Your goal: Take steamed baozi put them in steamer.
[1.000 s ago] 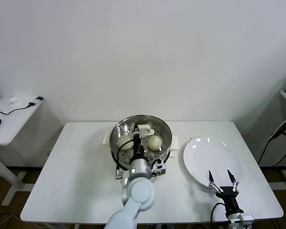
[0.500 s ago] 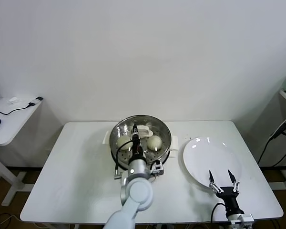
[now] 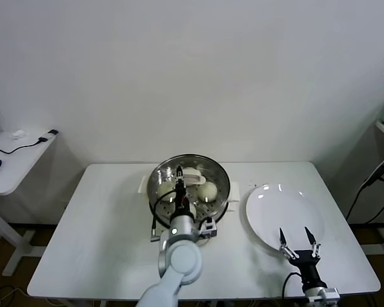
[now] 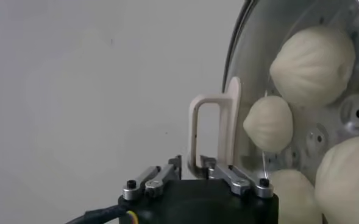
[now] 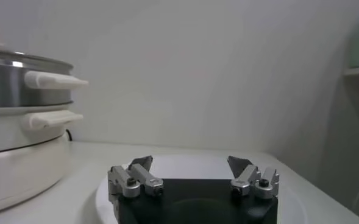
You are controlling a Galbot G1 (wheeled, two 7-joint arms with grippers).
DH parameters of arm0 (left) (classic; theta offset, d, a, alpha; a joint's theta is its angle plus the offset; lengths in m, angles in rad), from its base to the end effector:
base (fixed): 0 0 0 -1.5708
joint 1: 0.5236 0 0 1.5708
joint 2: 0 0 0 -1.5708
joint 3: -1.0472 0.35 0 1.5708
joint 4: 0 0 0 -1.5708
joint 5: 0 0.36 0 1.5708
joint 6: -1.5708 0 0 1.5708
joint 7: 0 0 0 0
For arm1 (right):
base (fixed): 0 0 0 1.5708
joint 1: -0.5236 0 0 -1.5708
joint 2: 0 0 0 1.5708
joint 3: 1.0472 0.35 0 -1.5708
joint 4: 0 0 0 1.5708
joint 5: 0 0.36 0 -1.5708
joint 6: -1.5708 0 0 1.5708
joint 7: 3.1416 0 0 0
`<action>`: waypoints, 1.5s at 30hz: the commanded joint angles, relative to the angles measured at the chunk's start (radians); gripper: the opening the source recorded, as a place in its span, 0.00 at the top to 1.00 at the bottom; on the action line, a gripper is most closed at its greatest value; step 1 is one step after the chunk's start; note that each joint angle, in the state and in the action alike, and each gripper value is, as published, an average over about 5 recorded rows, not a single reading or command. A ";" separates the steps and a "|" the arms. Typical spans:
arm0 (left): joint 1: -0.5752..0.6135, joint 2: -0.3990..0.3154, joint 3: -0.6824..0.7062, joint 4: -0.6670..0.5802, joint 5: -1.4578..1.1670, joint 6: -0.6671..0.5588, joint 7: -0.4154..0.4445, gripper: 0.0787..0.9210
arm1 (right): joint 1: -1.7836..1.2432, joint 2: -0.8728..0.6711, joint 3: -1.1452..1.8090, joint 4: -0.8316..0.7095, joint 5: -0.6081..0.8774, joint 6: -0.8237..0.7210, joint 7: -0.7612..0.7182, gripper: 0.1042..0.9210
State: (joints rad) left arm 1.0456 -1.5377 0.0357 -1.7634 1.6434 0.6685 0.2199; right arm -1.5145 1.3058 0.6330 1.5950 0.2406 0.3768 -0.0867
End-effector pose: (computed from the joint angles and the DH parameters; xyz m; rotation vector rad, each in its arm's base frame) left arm 0.3000 -0.1781 -0.2867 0.0999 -2.1903 -2.1232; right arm 0.1756 -0.1273 -0.4460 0.0094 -3.0977 0.0969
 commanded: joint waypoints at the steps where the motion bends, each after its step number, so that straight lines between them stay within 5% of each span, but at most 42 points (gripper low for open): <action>1: 0.017 0.025 0.018 -0.093 -0.088 -0.002 0.003 0.70 | -0.001 0.000 0.001 0.007 -0.004 0.005 -0.007 0.12; 10: 0.090 0.094 0.022 -0.278 -0.396 -0.045 -0.060 0.39 | 0.004 0.000 0.000 0.011 0.000 -0.008 -0.017 0.12; 18: 0.227 0.098 -0.210 -0.368 -1.021 -0.453 -0.326 0.14 | -0.005 -0.001 -0.013 0.024 0.076 0.017 -0.002 0.12; 24: 0.401 0.101 -0.523 -0.410 -1.524 -0.685 -0.357 0.12 | -0.003 -0.002 -0.010 0.017 0.082 0.054 0.005 0.12; 30: 0.513 0.160 -0.760 -0.320 -1.832 -0.788 -0.327 0.12 | 0.000 -0.003 -0.016 0.011 0.076 0.058 0.017 0.12; 45: 0.549 0.156 -0.749 0.032 -1.774 -1.011 -0.282 0.12 | 0.000 -0.006 -0.042 -0.013 0.077 0.048 0.006 0.12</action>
State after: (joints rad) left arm 1.5244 -1.3959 -0.6179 -1.9340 0.0172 -0.1433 -0.0619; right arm -1.5152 1.3032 0.5992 1.5869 0.3084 0.4252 -0.0770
